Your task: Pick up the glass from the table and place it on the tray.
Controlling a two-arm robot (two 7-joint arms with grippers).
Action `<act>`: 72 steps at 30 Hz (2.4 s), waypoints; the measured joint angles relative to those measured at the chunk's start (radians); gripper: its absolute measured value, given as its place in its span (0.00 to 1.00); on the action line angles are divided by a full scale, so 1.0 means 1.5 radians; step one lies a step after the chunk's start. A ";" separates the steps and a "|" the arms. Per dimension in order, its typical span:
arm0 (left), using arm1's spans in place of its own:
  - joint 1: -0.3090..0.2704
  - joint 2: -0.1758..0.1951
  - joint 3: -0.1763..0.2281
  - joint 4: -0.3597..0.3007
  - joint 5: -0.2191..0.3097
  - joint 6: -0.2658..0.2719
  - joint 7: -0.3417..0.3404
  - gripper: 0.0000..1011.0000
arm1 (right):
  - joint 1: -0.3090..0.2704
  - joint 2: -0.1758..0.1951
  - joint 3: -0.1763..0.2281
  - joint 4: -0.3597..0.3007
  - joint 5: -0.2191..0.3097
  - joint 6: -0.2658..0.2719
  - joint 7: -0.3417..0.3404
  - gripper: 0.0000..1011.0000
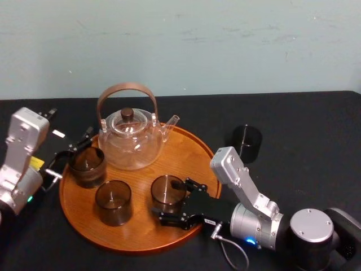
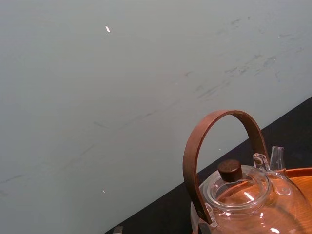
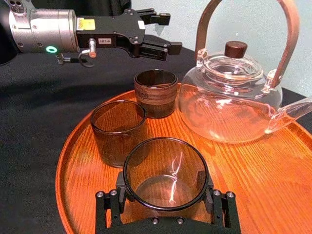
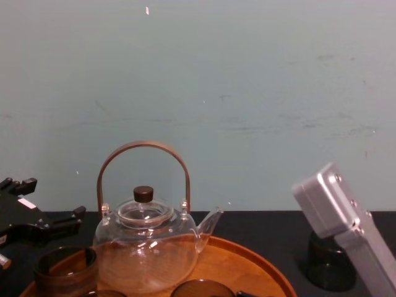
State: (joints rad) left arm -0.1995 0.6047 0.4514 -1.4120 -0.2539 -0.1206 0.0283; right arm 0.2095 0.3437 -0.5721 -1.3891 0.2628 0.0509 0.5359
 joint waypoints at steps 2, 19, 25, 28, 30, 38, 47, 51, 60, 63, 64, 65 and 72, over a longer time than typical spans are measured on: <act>0.000 0.000 0.000 0.000 0.000 0.000 0.000 0.99 | 0.003 -0.001 -0.002 0.004 -0.002 0.000 0.000 0.90; 0.000 0.000 0.000 0.000 0.000 0.000 0.000 0.99 | 0.008 -0.003 -0.009 0.013 -0.010 -0.002 -0.006 0.90; 0.000 0.000 0.000 0.000 0.000 0.000 0.000 0.99 | 0.008 -0.003 -0.008 0.013 -0.010 -0.002 -0.006 0.89; 0.000 0.000 0.000 0.000 0.000 0.000 0.000 0.99 | 0.007 -0.003 -0.008 0.013 -0.010 -0.002 -0.006 0.91; 0.000 0.000 0.000 0.000 0.000 0.000 0.000 0.99 | 0.007 -0.003 -0.008 0.013 -0.009 -0.002 -0.006 0.94; 0.000 0.000 0.000 0.000 0.000 0.000 0.000 0.99 | 0.007 -0.002 -0.007 0.012 -0.009 -0.002 -0.006 0.99; 0.000 0.000 0.000 0.000 0.000 0.000 0.000 0.99 | -0.002 0.003 0.002 -0.003 -0.001 -0.024 -0.006 0.99; 0.000 0.000 0.000 0.000 0.000 0.000 0.000 0.99 | -0.010 0.013 0.009 -0.026 -0.001 -0.040 -0.009 0.99; 0.000 0.000 0.000 0.000 0.000 0.000 0.000 0.99 | -0.041 0.040 0.030 -0.094 0.002 -0.073 -0.015 0.99; 0.000 0.000 0.000 0.000 0.000 0.000 0.000 0.99 | -0.049 0.047 0.036 -0.106 0.005 -0.077 -0.016 0.99; 0.000 0.000 0.000 0.000 0.000 0.000 0.000 0.99 | -0.055 0.050 0.042 -0.111 0.008 -0.079 -0.018 0.99; 0.000 0.000 0.000 0.000 0.000 0.000 0.000 0.99 | -0.058 0.052 0.045 -0.114 0.009 -0.079 -0.019 0.99; 0.000 0.000 0.000 0.000 0.000 0.000 0.000 0.99 | -0.090 0.074 0.087 -0.128 0.023 -0.082 -0.043 0.99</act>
State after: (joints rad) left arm -0.1995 0.6047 0.4514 -1.4120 -0.2539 -0.1205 0.0283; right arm 0.0751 0.4546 -0.4416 -1.5814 0.2972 -0.0722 0.4714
